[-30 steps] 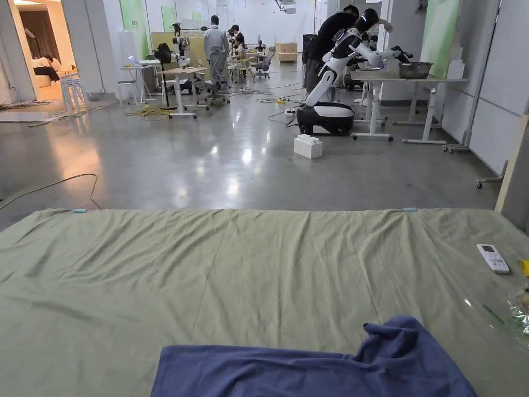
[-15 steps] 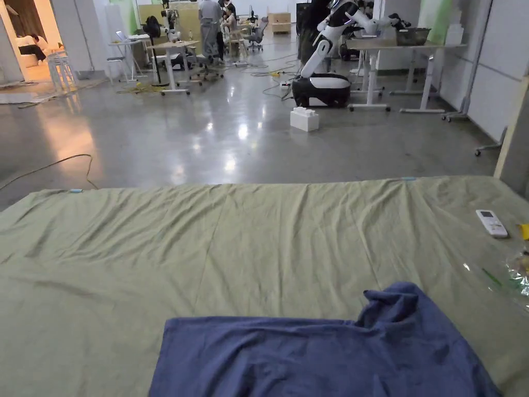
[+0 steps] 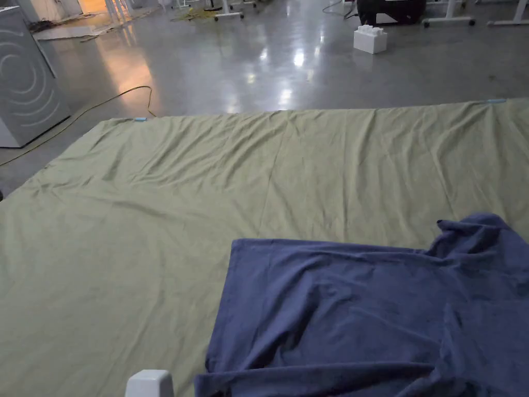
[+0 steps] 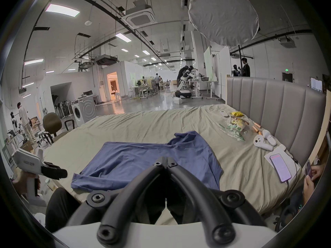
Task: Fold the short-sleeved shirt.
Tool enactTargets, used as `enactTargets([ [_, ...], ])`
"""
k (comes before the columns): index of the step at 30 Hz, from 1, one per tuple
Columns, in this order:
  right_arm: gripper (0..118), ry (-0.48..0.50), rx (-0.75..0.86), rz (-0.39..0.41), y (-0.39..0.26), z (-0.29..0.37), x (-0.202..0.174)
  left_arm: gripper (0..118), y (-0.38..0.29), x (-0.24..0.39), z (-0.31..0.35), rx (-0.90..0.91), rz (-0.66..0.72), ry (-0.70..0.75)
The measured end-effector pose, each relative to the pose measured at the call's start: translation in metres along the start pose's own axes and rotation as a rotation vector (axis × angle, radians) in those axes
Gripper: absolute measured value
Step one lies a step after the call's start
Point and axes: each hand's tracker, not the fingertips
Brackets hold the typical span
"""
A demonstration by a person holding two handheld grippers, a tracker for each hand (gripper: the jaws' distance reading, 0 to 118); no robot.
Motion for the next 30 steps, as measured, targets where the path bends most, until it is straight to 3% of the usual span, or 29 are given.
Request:
enactTargets([
  [4, 0, -0.010, -0.025, -0.007, -0.007, -0.004, 0.002, 84, -0.004, -0.006, -0.049, -0.136, 0.000, -0.006],
  [5, 0, -0.010, -0.031, -0.009, -0.008, -0.004, 0.003, 78, -0.004, -0.008, -0.057, -0.159, 0.002, 0.000],
  [8, 0, -0.017, -0.041, -0.006, -0.010, -0.002, 0.005, 37, -0.004, -0.012, -0.077, -0.237, -0.003, 0.009],
  [10, 0, -0.035, -0.049, 0.002, -0.011, 0.001, 0.008, 30, 0.000, -0.007, -0.075, -0.222, -0.021, 0.029],
  [11, 0, -0.039, -0.051, 0.001, -0.012, 0.002, 0.010, 18, 0.002, -0.006, -0.076, -0.229, -0.041, 0.022],
  [14, 0, -0.068, -0.076, -0.007, -0.014, 0.002, 0.020, 14, 0.002, 0.005, -0.079, -0.281, -0.097, 0.025],
  [16, 1, -0.156, -0.111, -0.005, -0.015, -0.002, 0.032, 13, 0.000, 0.017, -0.081, -0.283, -0.208, 0.059],
  [17, 6, -0.181, -0.125, -0.018, -0.016, -0.005, 0.037, 14, -0.003, 0.021, -0.084, -0.290, -0.243, 0.072],
  [18, 26, -0.209, -0.159, -0.037, -0.020, -0.013, 0.051, 13, -0.006, 0.025, -0.087, -0.298, -0.288, 0.087],
  [20, 81, -0.243, -0.274, -0.048, -0.036, -0.030, 0.076, 14, -0.008, 0.029, -0.093, -0.316, -0.325, 0.093],
  [23, 92, -0.269, -0.370, -0.041, -0.067, -0.052, 0.104, 14, -0.005, 0.028, -0.095, -0.317, -0.290, 0.093],
  [26, 86, -0.262, -0.494, -0.060, -0.091, -0.073, 0.120, 13, -0.008, 0.024, -0.092, -0.304, -0.270, 0.086],
  [30, 84, -0.241, -0.524, -0.080, -0.099, -0.091, 0.124, 14, -0.006, 0.024, -0.092, -0.306, -0.262, 0.082],
])
